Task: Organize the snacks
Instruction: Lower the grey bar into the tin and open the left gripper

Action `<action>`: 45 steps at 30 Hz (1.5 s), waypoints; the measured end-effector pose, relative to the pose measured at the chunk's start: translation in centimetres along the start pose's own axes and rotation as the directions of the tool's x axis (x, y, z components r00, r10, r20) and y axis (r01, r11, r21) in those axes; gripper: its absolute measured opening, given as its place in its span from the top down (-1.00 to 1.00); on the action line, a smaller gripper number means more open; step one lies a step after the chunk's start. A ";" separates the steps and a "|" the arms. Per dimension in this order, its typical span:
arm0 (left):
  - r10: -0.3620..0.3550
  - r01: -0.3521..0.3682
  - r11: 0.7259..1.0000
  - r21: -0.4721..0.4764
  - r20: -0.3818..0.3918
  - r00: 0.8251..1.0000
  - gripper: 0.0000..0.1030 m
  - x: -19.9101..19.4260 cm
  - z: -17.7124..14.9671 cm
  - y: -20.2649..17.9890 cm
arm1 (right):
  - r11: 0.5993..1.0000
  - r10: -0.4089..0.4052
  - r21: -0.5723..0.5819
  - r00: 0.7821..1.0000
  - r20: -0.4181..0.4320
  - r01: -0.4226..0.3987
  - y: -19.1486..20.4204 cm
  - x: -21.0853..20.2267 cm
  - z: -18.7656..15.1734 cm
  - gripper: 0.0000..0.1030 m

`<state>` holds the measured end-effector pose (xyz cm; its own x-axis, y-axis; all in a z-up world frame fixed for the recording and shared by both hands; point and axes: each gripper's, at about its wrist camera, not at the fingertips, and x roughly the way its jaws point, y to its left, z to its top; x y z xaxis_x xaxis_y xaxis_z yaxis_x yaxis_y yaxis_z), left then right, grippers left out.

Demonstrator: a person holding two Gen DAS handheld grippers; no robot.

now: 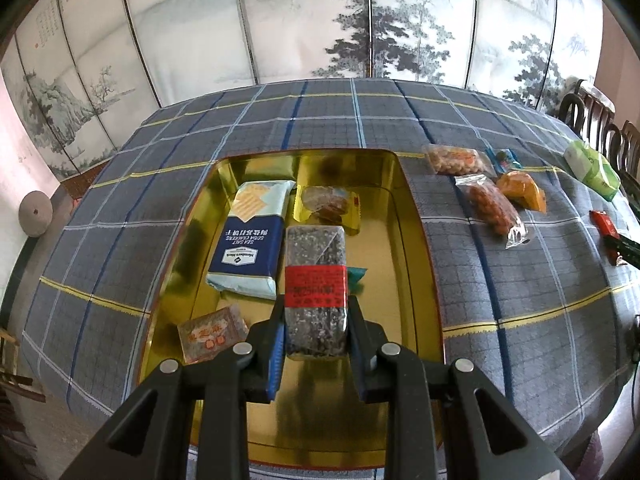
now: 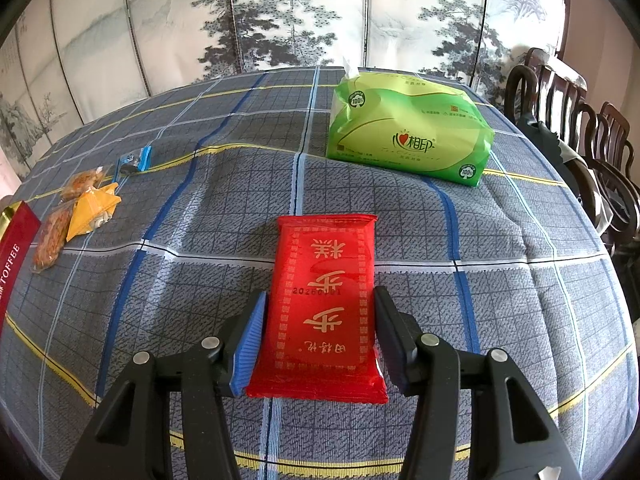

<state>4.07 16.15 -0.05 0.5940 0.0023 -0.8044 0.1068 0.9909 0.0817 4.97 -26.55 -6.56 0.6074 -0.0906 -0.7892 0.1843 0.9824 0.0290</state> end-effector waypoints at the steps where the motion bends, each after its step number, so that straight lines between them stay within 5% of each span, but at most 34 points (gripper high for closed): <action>1: 0.003 -0.003 1.000 0.001 -0.002 1.000 0.48 0.1 0.0 0.0 | 1.000 0.000 0.000 1.000 0.000 0.000 -0.1 0.0 0.0 0.02; 22: 0.065 -0.066 0.997 0.028 0.056 0.996 0.41 -2.2 0.0 -1.2 | 1.000 0.000 -0.003 1.000 0.000 0.000 0.1 0.0 0.0 0.02; 26: 0.074 -0.077 0.996 0.035 0.064 0.995 0.40 -3.1 -0.2 -1.6 | 1.000 0.005 -0.008 1.000 -0.008 -0.005 0.1 0.0 0.0 0.14; 41: 0.207 -0.211 0.977 0.019 0.133 0.969 0.40 -8.0 -0.7 -2.3 | 0.977 0.160 0.143 0.987 -0.017 -0.156 -1.2 -1.7 -1.3 0.20; 45: 0.240 -0.245 0.969 0.017 0.158 0.958 0.23 -9.2 -0.9 -2.3 | 0.961 0.211 0.187 0.977 -0.013 -0.205 -0.9 -2.1 -1.9 0.20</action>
<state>-2.37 13.96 6.69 0.7207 0.2183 -0.6580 -0.0288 0.9577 0.2862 2.10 -26.97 -6.10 0.6228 0.1206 -0.7730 0.1969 0.9321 0.3041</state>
